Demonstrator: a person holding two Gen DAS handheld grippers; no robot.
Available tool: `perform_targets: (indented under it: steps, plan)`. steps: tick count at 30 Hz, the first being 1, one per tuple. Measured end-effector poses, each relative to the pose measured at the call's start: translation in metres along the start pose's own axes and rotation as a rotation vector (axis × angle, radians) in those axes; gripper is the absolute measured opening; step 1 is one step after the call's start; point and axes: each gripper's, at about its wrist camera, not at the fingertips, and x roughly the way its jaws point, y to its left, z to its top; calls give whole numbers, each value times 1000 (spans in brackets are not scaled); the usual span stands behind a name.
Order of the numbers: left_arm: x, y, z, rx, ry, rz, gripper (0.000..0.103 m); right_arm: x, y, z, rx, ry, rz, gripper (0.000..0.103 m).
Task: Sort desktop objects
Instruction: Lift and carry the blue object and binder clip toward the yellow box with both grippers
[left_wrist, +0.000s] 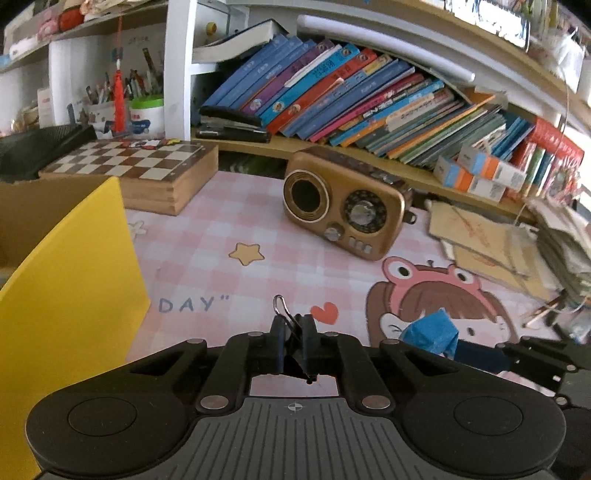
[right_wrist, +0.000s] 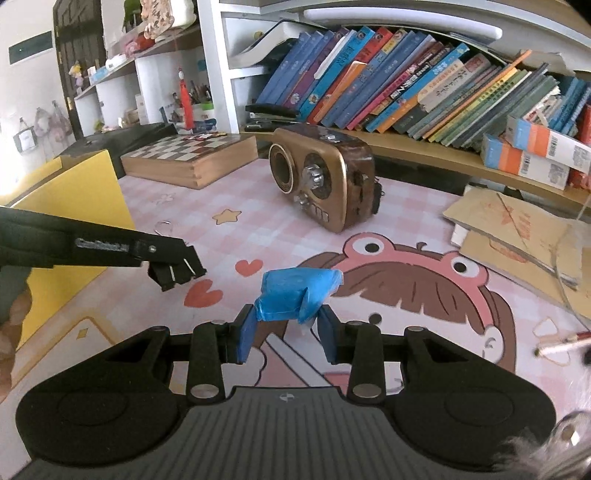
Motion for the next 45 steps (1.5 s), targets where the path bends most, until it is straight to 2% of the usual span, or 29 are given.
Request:
perform_targets:
  steps: [13, 24, 34, 45]
  plan:
    - [-58, 4, -6, -41, -50, -74, 7, -47, 13, -12, -5, -12, -24, 33]
    - [-112, 15, -18, -66, -67, -186, 7, -93, 34, -22, 32, 1, -64, 33]
    - [-156, 38, -35, -79, -94, -270, 7, -139, 74, -27, 32, -14, -88, 33]
    - [-194, 68, -58, -58, -104, -328, 7, -163, 123, -35, 15, -18, -122, 33]
